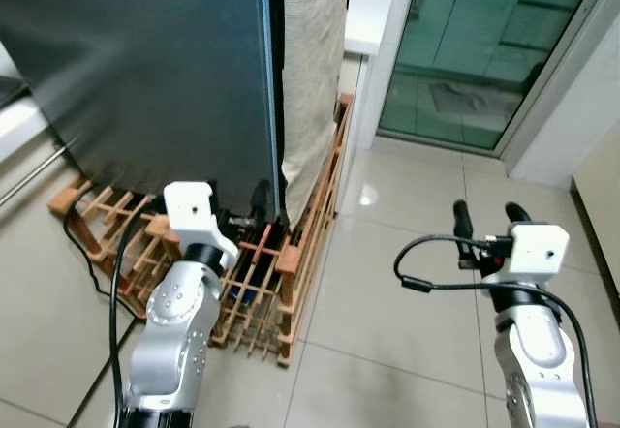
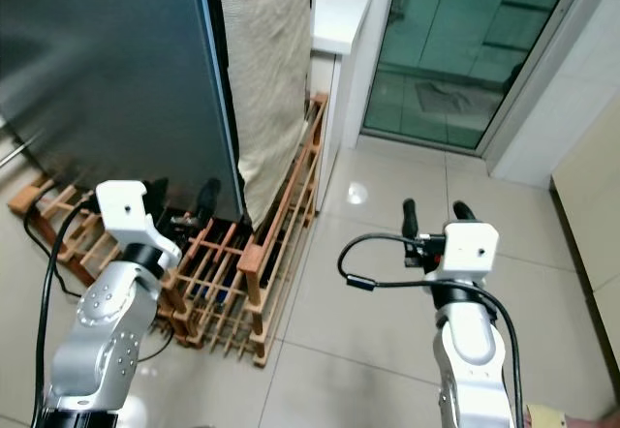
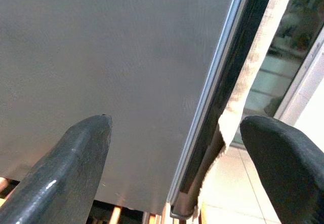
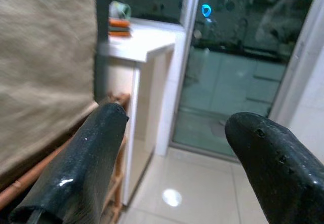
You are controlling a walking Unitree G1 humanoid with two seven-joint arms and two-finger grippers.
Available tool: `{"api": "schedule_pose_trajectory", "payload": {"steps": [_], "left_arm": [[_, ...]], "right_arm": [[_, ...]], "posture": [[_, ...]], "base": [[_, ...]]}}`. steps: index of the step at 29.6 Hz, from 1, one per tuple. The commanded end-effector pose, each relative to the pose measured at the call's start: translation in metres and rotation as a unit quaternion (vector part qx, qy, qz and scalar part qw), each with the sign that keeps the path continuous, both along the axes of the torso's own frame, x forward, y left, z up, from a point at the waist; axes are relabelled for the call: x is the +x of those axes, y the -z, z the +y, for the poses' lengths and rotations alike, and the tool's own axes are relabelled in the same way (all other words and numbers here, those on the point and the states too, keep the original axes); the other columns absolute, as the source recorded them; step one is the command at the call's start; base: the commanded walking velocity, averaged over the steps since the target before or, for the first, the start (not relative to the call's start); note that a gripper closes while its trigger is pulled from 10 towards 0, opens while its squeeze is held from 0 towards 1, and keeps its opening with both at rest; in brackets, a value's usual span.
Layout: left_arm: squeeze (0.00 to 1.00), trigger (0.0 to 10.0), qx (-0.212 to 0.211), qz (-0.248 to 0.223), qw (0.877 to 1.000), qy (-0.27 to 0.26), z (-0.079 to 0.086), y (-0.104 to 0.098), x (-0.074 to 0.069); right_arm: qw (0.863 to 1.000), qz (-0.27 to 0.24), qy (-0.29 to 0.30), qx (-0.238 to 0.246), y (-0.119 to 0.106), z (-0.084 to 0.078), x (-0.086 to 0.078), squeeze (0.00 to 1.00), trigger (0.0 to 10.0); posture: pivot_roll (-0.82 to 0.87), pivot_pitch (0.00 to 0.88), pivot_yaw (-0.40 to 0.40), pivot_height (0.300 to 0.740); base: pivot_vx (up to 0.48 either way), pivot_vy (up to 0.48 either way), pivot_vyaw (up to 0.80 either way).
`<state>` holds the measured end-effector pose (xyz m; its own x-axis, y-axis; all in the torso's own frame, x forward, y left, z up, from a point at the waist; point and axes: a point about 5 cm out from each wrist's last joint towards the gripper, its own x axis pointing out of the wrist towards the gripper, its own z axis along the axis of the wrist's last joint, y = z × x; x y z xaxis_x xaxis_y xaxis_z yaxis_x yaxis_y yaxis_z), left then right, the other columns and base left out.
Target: Restocking fridge
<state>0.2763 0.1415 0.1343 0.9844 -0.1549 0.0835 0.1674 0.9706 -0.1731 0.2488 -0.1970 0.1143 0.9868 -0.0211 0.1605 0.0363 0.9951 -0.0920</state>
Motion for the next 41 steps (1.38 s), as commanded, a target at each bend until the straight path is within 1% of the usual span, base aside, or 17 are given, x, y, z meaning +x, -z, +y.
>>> {"api": "schedule_pose_trajectory", "payload": {"steps": [1, 5, 6, 12, 13, 15, 16, 17, 22, 23, 26, 27, 28, 29, 33, 37, 41], "left_arm": [[0.00, 10.0, 0.001, -0.008, 1.000, 0.000, -0.003, -0.006, 0.005], [0.00, 10.0, 0.000, -0.015, 1.000, -0.001, -0.009, -0.017, 0.018], [0.00, 10.0, -0.006, -0.026, 1.000, 0.011, -0.014, -0.026, 0.020], [0.00, 10.0, -0.007, -0.063, 0.996, 0.062, -0.033, -0.048, 0.021], [0.00, 10.0, -0.012, -0.074, 0.993, 0.086, -0.041, -0.054, 0.018], [0.00, 10.0, -0.012, -0.077, 0.992, 0.097, -0.045, -0.057, 0.017], [0.00, 10.0, -0.015, -0.085, 0.988, 0.128, -0.051, -0.063, 0.014], [0.00, 10.0, -0.016, -0.086, 0.986, 0.139, -0.053, -0.065, 0.013], [0.00, 10.0, -0.008, -0.076, 0.984, 0.160, -0.060, -0.066, 0.016], [0.00, 10.0, 0.001, -0.064, 0.986, 0.155, -0.064, -0.064, 0.027], [0.00, 10.0, 0.021, -0.056, 0.988, 0.140, -0.070, -0.063, 0.045], [0.00, 10.0, 0.021, -0.056, 0.988, 0.140, -0.070, -0.063, 0.045], [0.00, 10.0, 0.026, -0.048, 0.990, 0.133, -0.072, -0.062, 0.054], [0.00, 10.0, 0.026, -0.045, 0.990, 0.131, -0.073, -0.062, 0.057], [0.00, 10.0, 0.017, -0.037, 0.991, 0.129, -0.078, -0.062, 0.062], [0.00, 10.0, 0.015, -0.036, 0.989, 0.146, -0.093, -0.060, 0.064], [0.00, 10.0, 0.011, -0.028, 0.990, 0.135, -0.096, -0.055, 0.068]], "right_arm": [[1.000, -0.003, -0.001, -0.002, -0.002, -0.001, 0.003, 0.00, 10.0], [1.000, -0.019, 0.007, 0.000, -0.011, -0.004, 0.009, 0.00, 10.0], [1.000, -0.023, 0.012, 0.002, -0.014, -0.006, 0.011, 0.00, 10.0], [0.999, -0.033, 0.020, 0.000, -0.019, -0.008, 0.015, 0.00, 10.0], [0.999, -0.036, 0.022, -0.002, -0.020, -0.008, 0.015, 0.00, 10.0], [0.999, -0.036, 0.023, -0.002, -0.021, -0.008, 0.015, 0.00, 10.0], [0.999, -0.035, 0.024, -0.003, -0.020, -0.009, 0.015, 0.00, 10.0], [0.999, -0.035, 0.025, -0.004, -0.020, -0.009, 0.015, 0.00, 10.0], [0.999, -0.031, 0.025, -0.004, -0.019, -0.010, 0.016, 0.00, 10.0], [0.999, -0.028, 0.022, -0.002, -0.019, -0.008, 0.018, 0.00, 10.0], [1.000, -0.027, 0.014, 0.001, -0.019, -0.004, 0.022, 0.00, 10.0], [1.000, -0.027, 0.014, 0.001, -0.019, -0.004, 0.022, 0.00, 10.0], [1.000, -0.028, 0.009, 0.002, -0.019, -0.001, 0.023, 0.00, 10.0], [1.000, -0.028, 0.008, 0.002, -0.019, 0.000, 0.023, 0.00, 10.0], [1.000, -0.027, 0.007, 0.003, -0.018, 0.001, 0.022, 0.00, 10.0], [1.000, -0.022, 0.010, 0.003, -0.015, 0.002, 0.017, 0.00, 10.0], [1.000, -0.017, 0.016, 0.003, -0.012, -0.001, 0.013, 0.00, 10.0]], "posture": [[-0.07, 0.000, 0.009, 0.731], [-0.07, 0.000, 0.008, 0.731], [-0.07, 0.000, 0.009, 0.731], [-0.07, 0.000, 0.015, 0.731], [-0.08, 0.000, 0.020, 0.731], [-0.08, 0.000, 0.020, 0.731], [-0.08, 0.000, 0.021, 0.731], [-0.08, 0.000, 0.021, 0.731], [-0.08, 0.000, 0.016, 0.731], [-0.08, 0.000, 0.011, 0.731], [-0.08, 0.000, 0.011, 0.731], [-0.08, 0.000, 0.011, 0.731], [-0.09, 0.000, 0.017, 0.731], [-0.09, 0.000, 0.017, 0.731], [-0.10, 0.000, 0.025, 0.731], [-0.13, 0.000, 0.038, 0.731], [-0.13, 0.000, 0.043, 0.731]], "base": [[0.000, 0.000, 0.00], [0.000, 0.000, 0.00], [0.000, 0.000, 0.00], [0.000, 0.000, 0.00], [0.000, 0.000, 0.00], [0.000, 0.000, 0.00], [0.000, 0.000, 0.00], [0.000, 0.000, 0.00], [0.000, 0.000, 0.00], [0.000, 0.000, 0.00], [0.000, 0.000, 0.00], [0.000, 0.000, 0.00], [0.000, 0.000, 0.00], [0.000, 0.000, 0.00], [0.000, 0.000, 0.00], [0.000, 0.000, 0.00], [0.000, 0.000, 0.00]]}}
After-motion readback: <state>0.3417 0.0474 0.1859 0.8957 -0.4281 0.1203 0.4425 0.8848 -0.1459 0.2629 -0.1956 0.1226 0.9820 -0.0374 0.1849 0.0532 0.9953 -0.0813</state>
